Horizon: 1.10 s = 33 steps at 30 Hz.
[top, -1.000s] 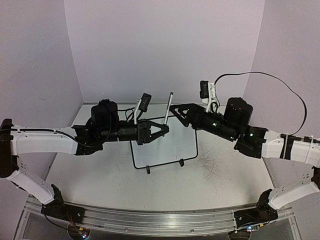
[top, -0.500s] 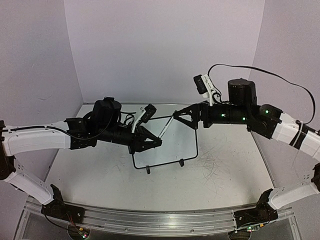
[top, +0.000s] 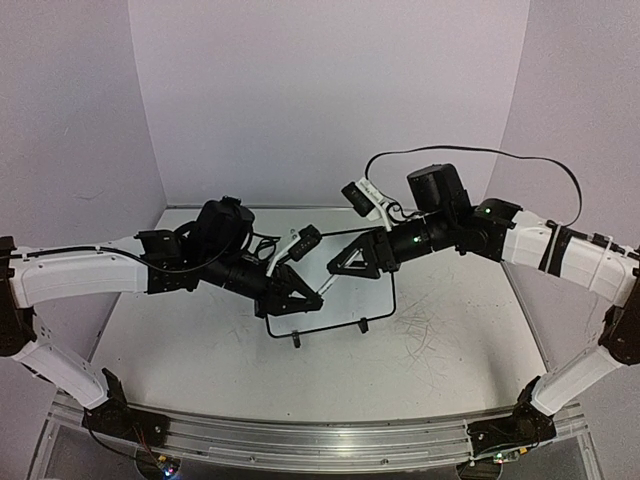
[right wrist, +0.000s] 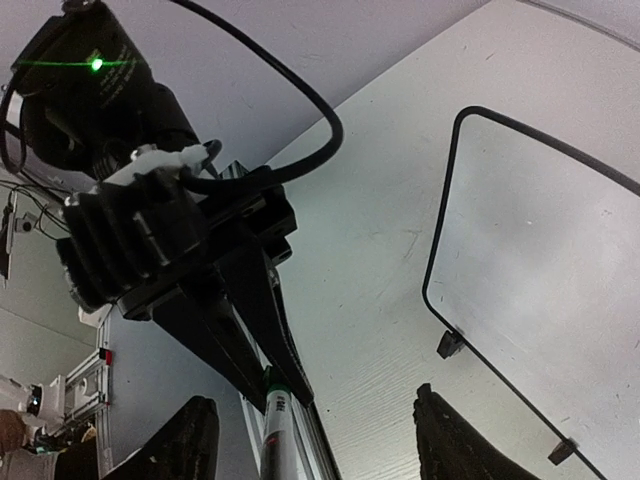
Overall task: Write a sentence on the whiteboard
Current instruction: Pass from the left arm to the right
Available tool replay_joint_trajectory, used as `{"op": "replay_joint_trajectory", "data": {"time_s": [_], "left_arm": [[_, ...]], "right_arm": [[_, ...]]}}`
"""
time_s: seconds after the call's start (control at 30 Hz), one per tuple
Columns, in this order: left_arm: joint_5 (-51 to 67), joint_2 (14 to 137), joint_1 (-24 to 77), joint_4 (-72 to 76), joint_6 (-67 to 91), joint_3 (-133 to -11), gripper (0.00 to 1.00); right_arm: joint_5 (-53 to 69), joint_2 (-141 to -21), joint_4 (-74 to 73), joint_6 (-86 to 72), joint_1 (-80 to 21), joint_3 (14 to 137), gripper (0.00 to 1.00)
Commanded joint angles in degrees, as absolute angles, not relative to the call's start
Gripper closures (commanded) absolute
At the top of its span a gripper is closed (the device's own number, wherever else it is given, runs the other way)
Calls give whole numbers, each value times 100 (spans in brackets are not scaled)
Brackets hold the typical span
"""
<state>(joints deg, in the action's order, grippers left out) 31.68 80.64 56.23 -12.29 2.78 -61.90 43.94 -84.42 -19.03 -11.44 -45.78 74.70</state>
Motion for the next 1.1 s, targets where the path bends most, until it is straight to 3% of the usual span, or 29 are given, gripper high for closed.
{"op": "replay_joint_trajectory", "data": {"time_s": [0.0,0.1,0.23,0.4,0.6,0.93,1.07], "left_arm": [[3430,8162,5625,-1399,120,-6522,100],[3451,8189,5625,-1483,75,-6564,100],[3517,8263,5627,-1592,37,-6633,100],[3619,8293,5628,-1687,10,-6677,100],[3687,8325,5627,-1832,9,-6711,100],[3864,8480,5629,-2292,-317,-6834,100],[3901,8537,5629,-2413,-392,-6894,100]], "right_arm": [[4982,-8493,-1963,-835,-4579,7697,42],[5161,-8566,-2026,-683,-4578,7690,47],[5358,-8654,-2133,-525,-4579,7718,61],[5398,-8790,-2259,-365,-4578,7771,62],[5670,-9003,-2347,-246,-4583,7829,71],[6050,-9285,-2990,390,-4587,8061,74],[6153,-9365,-3087,480,-4598,8078,81]]}}
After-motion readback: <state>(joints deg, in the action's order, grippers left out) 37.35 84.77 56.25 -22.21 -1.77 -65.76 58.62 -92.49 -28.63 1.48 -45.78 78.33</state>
